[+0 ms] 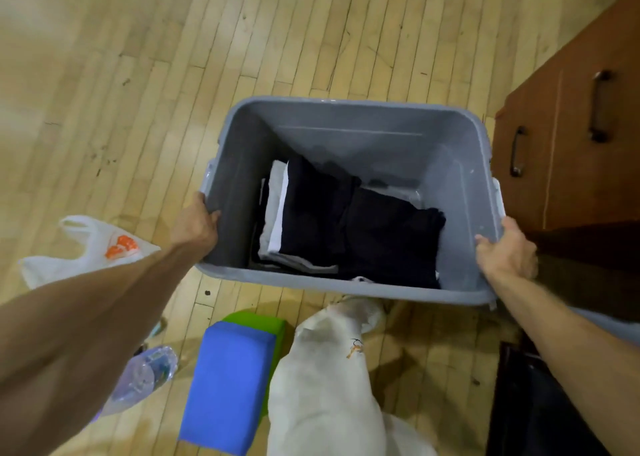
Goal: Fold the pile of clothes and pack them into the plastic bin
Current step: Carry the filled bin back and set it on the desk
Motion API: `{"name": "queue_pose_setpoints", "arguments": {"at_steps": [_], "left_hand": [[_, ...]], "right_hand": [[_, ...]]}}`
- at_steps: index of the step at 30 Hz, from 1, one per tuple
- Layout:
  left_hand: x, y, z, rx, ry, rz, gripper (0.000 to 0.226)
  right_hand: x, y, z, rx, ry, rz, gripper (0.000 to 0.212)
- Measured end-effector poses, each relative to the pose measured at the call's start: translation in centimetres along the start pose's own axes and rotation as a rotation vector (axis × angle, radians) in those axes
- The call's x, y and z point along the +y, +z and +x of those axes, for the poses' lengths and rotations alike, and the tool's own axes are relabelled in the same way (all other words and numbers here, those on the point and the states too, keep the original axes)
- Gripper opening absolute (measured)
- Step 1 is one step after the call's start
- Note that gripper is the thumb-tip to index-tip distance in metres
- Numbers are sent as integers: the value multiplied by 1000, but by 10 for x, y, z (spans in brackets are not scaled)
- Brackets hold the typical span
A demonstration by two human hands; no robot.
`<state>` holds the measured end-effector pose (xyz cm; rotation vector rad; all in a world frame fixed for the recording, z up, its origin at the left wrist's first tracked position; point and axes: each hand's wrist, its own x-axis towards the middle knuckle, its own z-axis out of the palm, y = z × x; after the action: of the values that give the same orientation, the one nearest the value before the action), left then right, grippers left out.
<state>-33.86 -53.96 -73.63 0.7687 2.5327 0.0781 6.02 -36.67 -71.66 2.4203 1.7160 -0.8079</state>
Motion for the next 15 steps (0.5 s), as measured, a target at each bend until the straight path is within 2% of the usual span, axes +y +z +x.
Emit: {"name": "queue_pose_setpoints", "arguments": {"at_steps": [6,15], "left_hand": [[10,-130,-73,59,43,-55,21],[60,-383,-203,333,179,-172,26]], "right_hand": [[-30,-129,-76,38,-41,5,34],[-83,-376,-208,199,-183,192,42]]}}
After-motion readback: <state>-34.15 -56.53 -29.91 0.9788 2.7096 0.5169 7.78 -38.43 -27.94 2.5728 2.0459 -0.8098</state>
